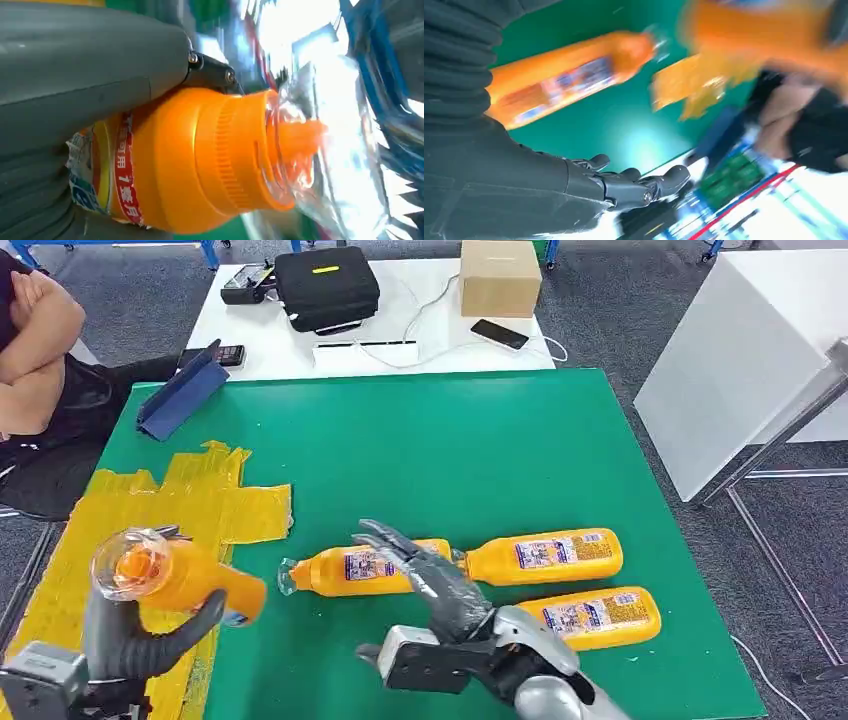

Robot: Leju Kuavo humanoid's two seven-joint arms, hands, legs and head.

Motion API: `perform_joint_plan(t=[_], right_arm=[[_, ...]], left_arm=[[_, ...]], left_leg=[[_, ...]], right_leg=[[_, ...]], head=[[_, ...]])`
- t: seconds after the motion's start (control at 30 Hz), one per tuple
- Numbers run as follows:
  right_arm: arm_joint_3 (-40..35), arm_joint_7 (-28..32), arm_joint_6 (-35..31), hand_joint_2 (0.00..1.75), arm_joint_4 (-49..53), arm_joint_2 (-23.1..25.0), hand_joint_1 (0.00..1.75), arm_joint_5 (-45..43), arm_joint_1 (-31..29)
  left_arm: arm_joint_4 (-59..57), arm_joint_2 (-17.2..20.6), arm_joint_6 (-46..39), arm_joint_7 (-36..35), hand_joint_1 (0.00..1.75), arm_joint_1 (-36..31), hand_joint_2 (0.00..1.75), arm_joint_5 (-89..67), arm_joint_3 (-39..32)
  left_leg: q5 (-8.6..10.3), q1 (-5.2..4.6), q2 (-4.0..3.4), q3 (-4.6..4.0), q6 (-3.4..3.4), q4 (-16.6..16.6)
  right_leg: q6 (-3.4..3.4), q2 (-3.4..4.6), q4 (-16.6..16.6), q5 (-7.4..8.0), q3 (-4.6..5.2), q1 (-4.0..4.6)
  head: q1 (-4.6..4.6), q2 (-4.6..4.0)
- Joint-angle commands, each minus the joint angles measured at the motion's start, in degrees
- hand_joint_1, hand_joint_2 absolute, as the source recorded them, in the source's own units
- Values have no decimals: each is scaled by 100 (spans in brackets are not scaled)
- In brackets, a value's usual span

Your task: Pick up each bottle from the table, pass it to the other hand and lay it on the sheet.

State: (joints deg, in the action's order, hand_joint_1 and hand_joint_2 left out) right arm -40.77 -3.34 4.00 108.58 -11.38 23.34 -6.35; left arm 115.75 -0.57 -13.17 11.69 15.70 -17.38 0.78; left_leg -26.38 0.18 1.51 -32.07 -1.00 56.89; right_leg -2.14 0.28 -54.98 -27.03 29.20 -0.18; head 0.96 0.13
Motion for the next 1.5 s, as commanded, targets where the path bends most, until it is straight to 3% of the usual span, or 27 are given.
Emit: perform_joint_plan(t=[0.03, 0.17, 0.23, 0.27, 0.4, 0.77, 0.87, 1.1, 1.13, 1.17, 1.2, 1.5], right_arm=[[899, -227, 155, 0, 247, -417, 0, 445, 471], [793, -331, 238, 0, 17, -408, 0, 498, 267], [666, -450, 357, 0, -140, -472, 0, 596, 44], [633, -565, 405, 175, -243, -478, 0, 657, -46], [521, -805, 534, 175, -731, -396, 0, 964, -479], [479, -877, 591, 175, -711, -435, 0, 1017, -479], [256, -1437, 1008, 175, -1128, -239, 0, 1253, -1115], [-84, -1876, 1650, 175, -2198, 315, 0, 1289, -2252], [-145, -1894, 1727, 175, -2361, 399, 0, 1262, -2334], [-248, -1887, 1827, 175, -2537, 469, 0, 1206, -2430], [-390, -1881, 1872, 175, -2781, 581, 0, 1173, -2552], [-770, -1952, 1791, 175, -4045, 1139, 0, 1085, -2970]], left_arm=[[-865, -582, -356, 149, 175, 13, 175, -2839, -2387], [-1178, -640, -382, 172, 175, -1, 175, -3357, -2423], [-1403, -457, -233, -178, 175, 5, 175, -4223, -2252], [-1540, -332, 66, -282, 175, 13, 175, -4372, -2111], [-2052, -94, 145, -448, 175, -124, 175, -4857, -1694], [-2005, -42, 211, -491, 175, -96, 175, -4837, -1631], [-2226, 163, 696, -637, 175, -347, 175, -4642, -1058], [-2218, 335, 1551, -673, 175, -772, 175, -3374, -50], [-2247, 374, 1640, -708, 42, -832, 175, -3332, 60], [-2289, 423, 1849, -753, 0, -897, 175, -3106, 163], [-2400, 663, 2111, -923, 0, -1004, 0, -3123, 413], [-2147, 429, 2601, -544, 0, -1093, 0, -1543, 659]], left_leg=[[-6, 1, -33, 26, 4, -11], [-7, 6, -52, 53, 8, -22], [-2, 2, -42, 37, 5, -17], [-4, 4, -44, 38, 5, -15], [6, 0, -49, 38, 7, -23], [1, -2, -18, 12, 1, -7], [4, -3, -24, 14, 3, -7], [14, 0, -30, 10, 2, -3], [14, 0, -23, 10, -1, -3], [15, 0, -34, 15, -1, -5], [15, -2, -28, 16, -2, -7], [9, 4, -31, 21, 0, -3]], right_leg=[[2, 18, 13, 2, -21, 3], [5, 20, 29, 3, -49, 8], [3, 16, 22, 5, -31, 4], [3, 16, 22, 4, -34, 6], [4, 23, 22, 13, -29, 2], [1, 8, 7, 3, -10, -1], [1, 12, 6, 6, -8, -2], [3, 15, 1, 13, -5, 1], [1, 11, 1, 10, -9, 1], [2, 18, 3, 13, -11, 1], [1, 15, 1, 11, -12, -1], [1, 16, 0, 7, -19, 5]], head=[[2, 0], [2, 0], [2, 0], [2, 0], [4, 0], [2, 0], [2, 0], [2, 0], [0, 0], [4, 0], [2, 0], [4, 0]])
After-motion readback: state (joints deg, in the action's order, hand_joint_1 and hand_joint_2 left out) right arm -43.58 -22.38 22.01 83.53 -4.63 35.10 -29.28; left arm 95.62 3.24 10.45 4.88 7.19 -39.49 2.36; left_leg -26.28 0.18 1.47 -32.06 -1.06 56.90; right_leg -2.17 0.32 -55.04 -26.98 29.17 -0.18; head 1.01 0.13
